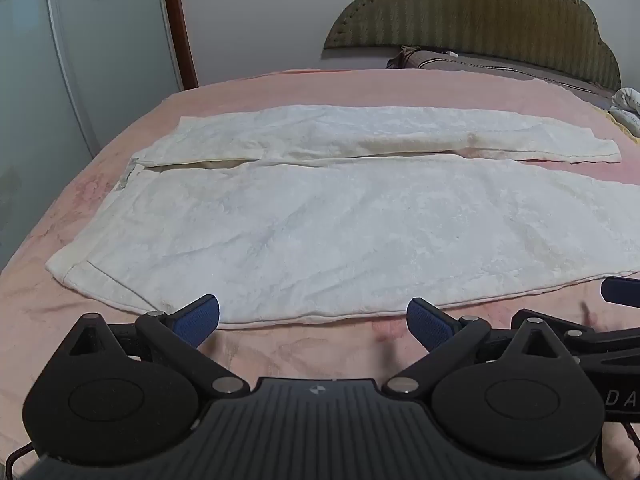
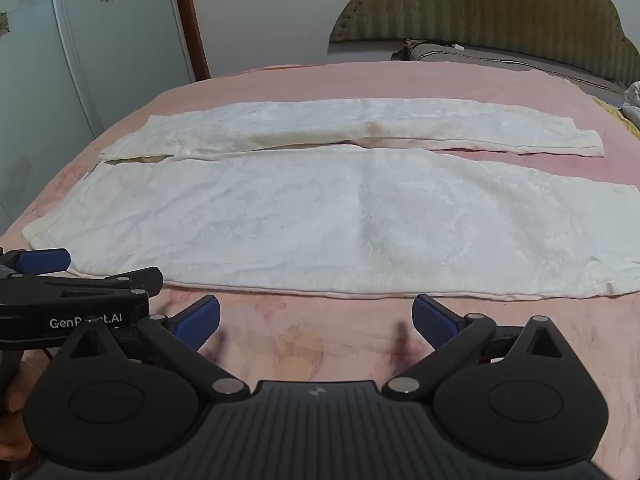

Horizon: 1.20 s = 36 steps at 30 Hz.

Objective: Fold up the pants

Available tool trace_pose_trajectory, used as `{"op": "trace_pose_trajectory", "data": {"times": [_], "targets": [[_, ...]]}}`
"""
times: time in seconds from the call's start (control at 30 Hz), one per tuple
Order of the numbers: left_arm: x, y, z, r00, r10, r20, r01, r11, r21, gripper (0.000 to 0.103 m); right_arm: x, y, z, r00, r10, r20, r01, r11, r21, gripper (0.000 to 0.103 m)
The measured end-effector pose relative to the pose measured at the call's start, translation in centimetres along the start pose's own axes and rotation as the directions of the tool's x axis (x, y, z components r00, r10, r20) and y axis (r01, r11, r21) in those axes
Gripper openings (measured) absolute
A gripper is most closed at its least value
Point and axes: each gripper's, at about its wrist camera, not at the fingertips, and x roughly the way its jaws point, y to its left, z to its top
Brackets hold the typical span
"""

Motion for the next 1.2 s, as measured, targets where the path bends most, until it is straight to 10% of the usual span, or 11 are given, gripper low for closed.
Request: {"op": "trace_pose_trajectory", "data": {"times": [1.2], "targets": [[-0.7, 0.0, -0.3, 1.000, -0.005, -0.014, 0.005, 1.000, -0.027, 0.102, -0.4, 0.1, -0.6, 1.000, 0.022, -0.002, -0.022, 1.000, 0.002, 0.103]]}}
